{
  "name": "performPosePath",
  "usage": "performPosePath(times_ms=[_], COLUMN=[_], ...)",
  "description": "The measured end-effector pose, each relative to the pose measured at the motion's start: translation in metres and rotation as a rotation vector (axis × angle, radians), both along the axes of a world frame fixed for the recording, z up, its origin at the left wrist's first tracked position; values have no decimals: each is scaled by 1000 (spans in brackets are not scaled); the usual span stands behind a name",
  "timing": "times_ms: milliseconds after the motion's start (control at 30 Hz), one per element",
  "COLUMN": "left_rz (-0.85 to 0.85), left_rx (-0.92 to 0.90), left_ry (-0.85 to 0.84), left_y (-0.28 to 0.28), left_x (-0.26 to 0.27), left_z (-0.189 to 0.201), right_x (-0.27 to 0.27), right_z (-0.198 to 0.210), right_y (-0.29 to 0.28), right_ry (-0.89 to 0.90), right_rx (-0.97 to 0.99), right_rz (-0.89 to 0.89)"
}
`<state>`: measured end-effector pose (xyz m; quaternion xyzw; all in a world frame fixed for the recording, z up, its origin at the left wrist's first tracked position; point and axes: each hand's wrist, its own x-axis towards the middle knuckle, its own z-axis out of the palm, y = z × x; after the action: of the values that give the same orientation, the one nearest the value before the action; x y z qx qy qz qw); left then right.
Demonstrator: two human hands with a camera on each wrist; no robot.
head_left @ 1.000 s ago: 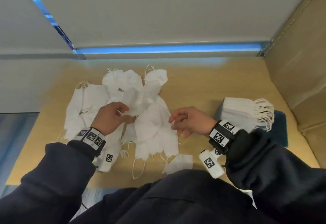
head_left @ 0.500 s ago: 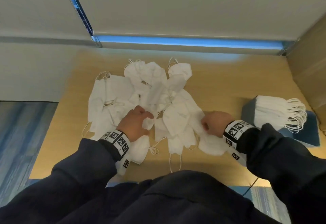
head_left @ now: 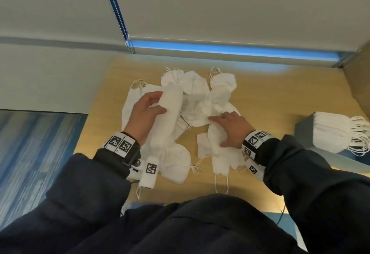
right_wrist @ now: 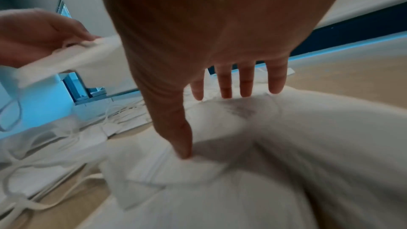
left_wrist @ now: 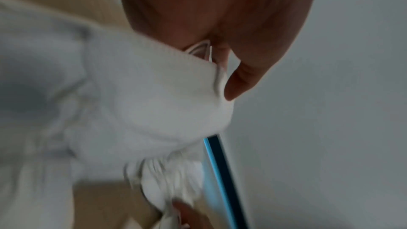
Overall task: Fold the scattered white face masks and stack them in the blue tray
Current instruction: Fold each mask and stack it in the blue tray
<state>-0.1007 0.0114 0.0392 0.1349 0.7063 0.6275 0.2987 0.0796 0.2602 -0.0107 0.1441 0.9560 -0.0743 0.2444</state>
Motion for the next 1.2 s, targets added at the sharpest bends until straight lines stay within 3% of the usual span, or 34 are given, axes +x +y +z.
performPosePath(times_ms=[67, 100, 167, 267, 367, 433, 500, 567, 667, 867, 933, 1033, 1133, 1200], left_rz=[-94, -144, -257, -468, -703, -730, -725, -760, -734, -459, -387, -309, -449, -430], left_rx=[98, 49, -250, -655, -943, -1057, -1084, -1077, -985, -353, -251, -409, -726, -831], left_ry=[-220, -219, 64, 542, 805, 866, 836, 846, 779, 400, 334, 346, 420, 482], left_y=[6, 8, 2, -18, -32, -33, -27, -19, -11, -8, -7, -9, -19, -29], left_x=[15, 18, 18, 14, 22, 22, 17, 8, -2, -23, -28, -35, -32, -27], left_z=[-3, -10, -28, -50, -67, -70, -69, -63, -46, 13, 19, -3, -33, -46], right_x=[-6, -8, -8, 1, 17, 25, 28, 27, 21, 19, 19, 20, 21, 23], right_z=[9, 14, 27, 57, 88, 101, 105, 98, 82, 63, 58, 56, 56, 53], right_y=[4, 7, 14, 23, 24, 13, -2, -16, -30, -30, -30, -31, -34, -34], right_ry=[-11, -16, -7, 159, 442, 561, 622, 656, 661, 625, 631, 648, 602, 562], right_rx=[128, 163, 180, 8, -295, -626, -988, -1175, -1227, -1264, -1271, -1278, -1289, -1284], right_rz=[18, 22, -17, -278, -539, -701, -850, -984, -1097, -1220, -1230, -1239, -1240, -1223])
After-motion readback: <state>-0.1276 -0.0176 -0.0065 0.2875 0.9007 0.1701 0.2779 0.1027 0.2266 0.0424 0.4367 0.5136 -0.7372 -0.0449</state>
